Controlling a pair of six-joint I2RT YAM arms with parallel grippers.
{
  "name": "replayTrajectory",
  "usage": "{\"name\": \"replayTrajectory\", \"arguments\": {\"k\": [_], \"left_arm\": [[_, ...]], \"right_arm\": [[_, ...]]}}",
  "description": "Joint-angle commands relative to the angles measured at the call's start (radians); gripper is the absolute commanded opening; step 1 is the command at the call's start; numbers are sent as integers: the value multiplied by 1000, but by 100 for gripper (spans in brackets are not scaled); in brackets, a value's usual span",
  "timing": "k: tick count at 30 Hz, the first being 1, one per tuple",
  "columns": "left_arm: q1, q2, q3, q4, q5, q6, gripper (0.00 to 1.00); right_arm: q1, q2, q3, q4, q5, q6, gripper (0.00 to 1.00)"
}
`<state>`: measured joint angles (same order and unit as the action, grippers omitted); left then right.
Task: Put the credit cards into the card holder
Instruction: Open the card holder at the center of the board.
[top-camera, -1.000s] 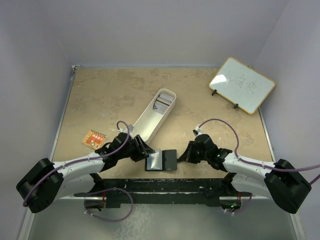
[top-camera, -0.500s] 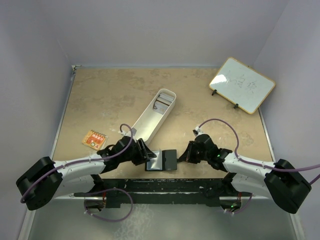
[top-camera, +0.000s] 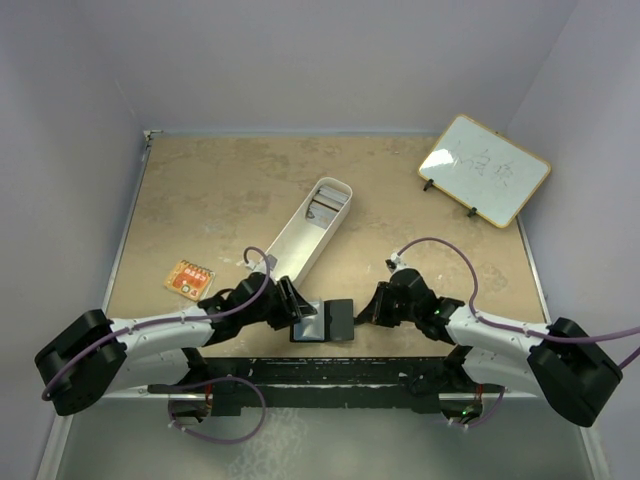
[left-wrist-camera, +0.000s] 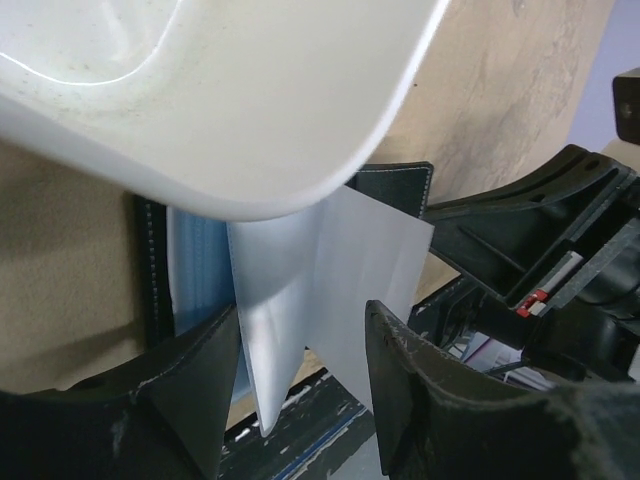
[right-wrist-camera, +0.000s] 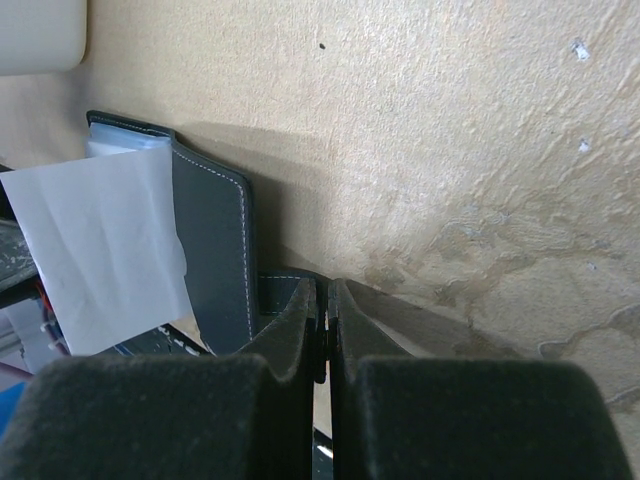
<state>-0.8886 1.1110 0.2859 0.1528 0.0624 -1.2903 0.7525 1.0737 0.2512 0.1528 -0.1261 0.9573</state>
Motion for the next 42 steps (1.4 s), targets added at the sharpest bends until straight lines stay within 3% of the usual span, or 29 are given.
{"name": "replayTrajectory", "arguments": {"k": [1, 5, 13, 21, 32, 42], "left_arm": [[-19, -10, 66, 72, -6, -29, 49], [-31, -17, 90, 106, -3, -50, 45], [-36, 63, 120, 175, 8, -55, 40], [-52, 152, 191, 207, 13, -38, 40], [-59, 278, 244, 229, -3, -14, 41], [-60, 330, 274, 234, -27, 6, 41]], "right_arm": [[4, 25, -17, 45, -18, -10, 0], [4, 47, 3, 31, -19, -27, 1], [4, -11, 132, -192, 31, -120, 33], [5, -75, 236, -345, -38, -185, 47], [37, -206, 173, -178, -137, -39, 37], [156, -98, 198, -59, -90, 18, 34]]}}
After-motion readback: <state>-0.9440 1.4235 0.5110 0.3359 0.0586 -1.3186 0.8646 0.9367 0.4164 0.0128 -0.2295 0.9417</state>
